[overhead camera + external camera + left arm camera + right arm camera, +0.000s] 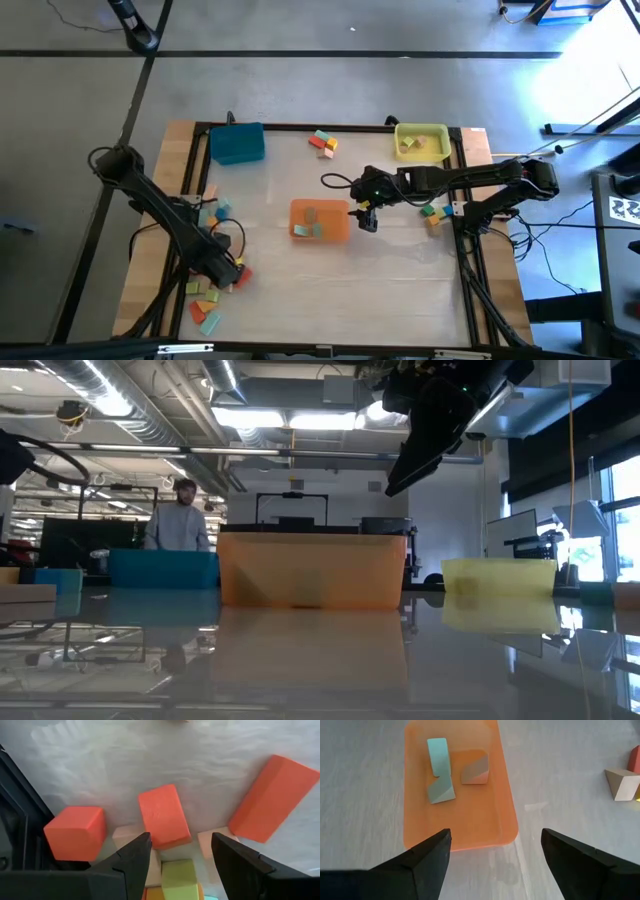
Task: Sort blocks by size
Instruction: Put the orange triangular block into the orange bin
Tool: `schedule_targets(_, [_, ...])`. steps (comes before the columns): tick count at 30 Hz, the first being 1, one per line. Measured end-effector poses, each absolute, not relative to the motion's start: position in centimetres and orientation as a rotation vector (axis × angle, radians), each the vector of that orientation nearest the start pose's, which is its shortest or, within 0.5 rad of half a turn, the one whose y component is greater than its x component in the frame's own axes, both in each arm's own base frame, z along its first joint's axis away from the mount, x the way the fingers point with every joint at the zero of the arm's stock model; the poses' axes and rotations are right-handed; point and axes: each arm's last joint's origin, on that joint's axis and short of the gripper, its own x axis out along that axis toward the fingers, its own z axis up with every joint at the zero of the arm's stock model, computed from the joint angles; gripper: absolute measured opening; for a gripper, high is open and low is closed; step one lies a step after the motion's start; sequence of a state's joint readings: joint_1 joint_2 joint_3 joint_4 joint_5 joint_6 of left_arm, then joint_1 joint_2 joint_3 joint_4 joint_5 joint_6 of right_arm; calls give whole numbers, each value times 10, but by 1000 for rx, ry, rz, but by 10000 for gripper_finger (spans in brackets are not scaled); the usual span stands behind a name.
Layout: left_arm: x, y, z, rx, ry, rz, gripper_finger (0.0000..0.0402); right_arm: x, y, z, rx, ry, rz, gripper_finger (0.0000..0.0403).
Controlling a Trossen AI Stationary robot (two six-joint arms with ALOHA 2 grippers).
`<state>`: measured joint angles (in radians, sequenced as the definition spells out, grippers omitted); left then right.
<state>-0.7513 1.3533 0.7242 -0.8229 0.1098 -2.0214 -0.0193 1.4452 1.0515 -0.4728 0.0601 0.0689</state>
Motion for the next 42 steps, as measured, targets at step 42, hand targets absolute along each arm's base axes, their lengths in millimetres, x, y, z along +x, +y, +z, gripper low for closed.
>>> schedule_targets(42, [163, -154, 148, -1013, 1535, 765, 168, 299, -7, 253, 43, 864, -103, 308])
